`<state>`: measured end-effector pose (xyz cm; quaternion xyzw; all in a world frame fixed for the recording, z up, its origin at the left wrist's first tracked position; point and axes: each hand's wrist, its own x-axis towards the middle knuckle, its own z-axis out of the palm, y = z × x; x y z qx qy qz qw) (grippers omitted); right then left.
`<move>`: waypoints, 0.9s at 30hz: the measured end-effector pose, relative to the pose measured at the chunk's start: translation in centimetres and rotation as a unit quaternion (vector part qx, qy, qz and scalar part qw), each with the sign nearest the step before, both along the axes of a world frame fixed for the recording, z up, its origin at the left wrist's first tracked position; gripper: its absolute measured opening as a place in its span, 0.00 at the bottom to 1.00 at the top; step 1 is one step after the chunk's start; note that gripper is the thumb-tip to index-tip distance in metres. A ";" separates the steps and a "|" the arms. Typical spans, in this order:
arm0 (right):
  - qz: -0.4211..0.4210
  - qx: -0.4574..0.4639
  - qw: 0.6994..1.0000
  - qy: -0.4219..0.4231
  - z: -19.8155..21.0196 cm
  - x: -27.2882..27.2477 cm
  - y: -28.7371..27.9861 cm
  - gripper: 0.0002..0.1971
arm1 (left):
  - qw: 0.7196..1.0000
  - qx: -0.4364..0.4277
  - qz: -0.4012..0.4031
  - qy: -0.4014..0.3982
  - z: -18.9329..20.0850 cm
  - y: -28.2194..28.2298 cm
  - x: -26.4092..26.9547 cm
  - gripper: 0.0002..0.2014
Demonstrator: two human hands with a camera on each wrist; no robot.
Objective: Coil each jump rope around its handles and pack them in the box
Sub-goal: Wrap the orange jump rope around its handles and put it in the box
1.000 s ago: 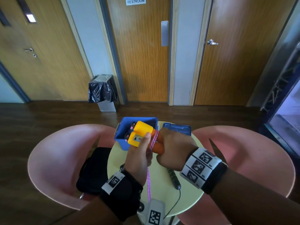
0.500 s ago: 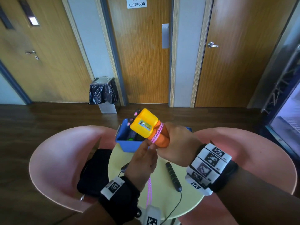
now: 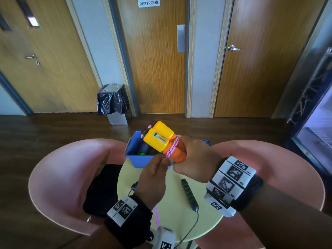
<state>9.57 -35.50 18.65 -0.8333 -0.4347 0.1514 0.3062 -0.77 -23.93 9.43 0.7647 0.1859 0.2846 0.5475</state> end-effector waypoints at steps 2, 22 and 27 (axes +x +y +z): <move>-0.001 0.004 1.000 0.001 0.2 0.1 -0.2 0.16 | 0.999 0.029 0.001 -0.014 0.4 -0.1 -0.2 0.15; -0.131 -0.160 0.954 -0.216 -1.3 4.4 0.1 0.16 | 0.981 -0.100 -0.122 0.111 2.0 -1.7 -0.7 0.14; 0.000 -0.303 0.908 -0.288 -3.6 2.4 0.6 0.12 | 0.928 0.258 -0.190 0.191 3.8 1.1 -0.2 0.14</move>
